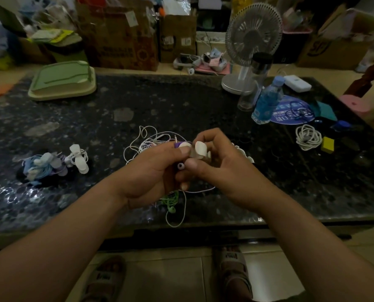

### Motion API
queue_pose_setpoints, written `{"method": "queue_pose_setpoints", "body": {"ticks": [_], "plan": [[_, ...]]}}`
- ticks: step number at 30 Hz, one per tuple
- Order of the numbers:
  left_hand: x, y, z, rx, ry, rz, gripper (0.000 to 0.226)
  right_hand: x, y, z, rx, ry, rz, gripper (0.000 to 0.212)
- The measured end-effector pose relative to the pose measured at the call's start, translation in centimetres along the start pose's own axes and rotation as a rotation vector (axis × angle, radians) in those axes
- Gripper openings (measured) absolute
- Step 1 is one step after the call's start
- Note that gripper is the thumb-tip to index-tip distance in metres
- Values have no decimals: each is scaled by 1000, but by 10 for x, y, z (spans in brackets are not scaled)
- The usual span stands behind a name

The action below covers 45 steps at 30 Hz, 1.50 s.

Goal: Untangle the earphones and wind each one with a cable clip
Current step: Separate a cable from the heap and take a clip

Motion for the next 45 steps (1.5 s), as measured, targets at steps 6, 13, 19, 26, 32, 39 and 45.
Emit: {"method": "queue_pose_setpoints", "body": {"ticks": [6, 13, 19, 26, 32, 39, 45], "plan": [[4, 2, -3, -4, -41, -19, 21, -4, 1, 1, 81, -31, 3, 23], [8, -3, -2, 11, -85, 0, 29, 0, 8, 1, 41, 13, 17, 11], [7, -2, -4, 10, -126, -54, 23, 2, 12, 6, 95, 92, 57, 19], [7, 2, -7, 16, -151, -64, 31, 1, 6, 7, 114, 109, 41, 14], [11, 8, -9, 45, -107, 33, 28, -6, 8, 7, 169, 71, -113, 17], [15, 18, -14, 121, -23, 223, 18, -9, 8, 6, 205, 98, -8, 18], [15, 18, -19, 276, 82, 349, 14, -10, 14, 5, 213, 8, -94, 20]]}}
Point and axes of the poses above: each hand's wrist, its own z-axis towards the middle knuckle, its own y-axis out of the palm, x = y × z, the point moved 2 cm from there along z, towards the middle knuckle, and after that the axes turned 9 degrees about x, right-handed, at the moved point
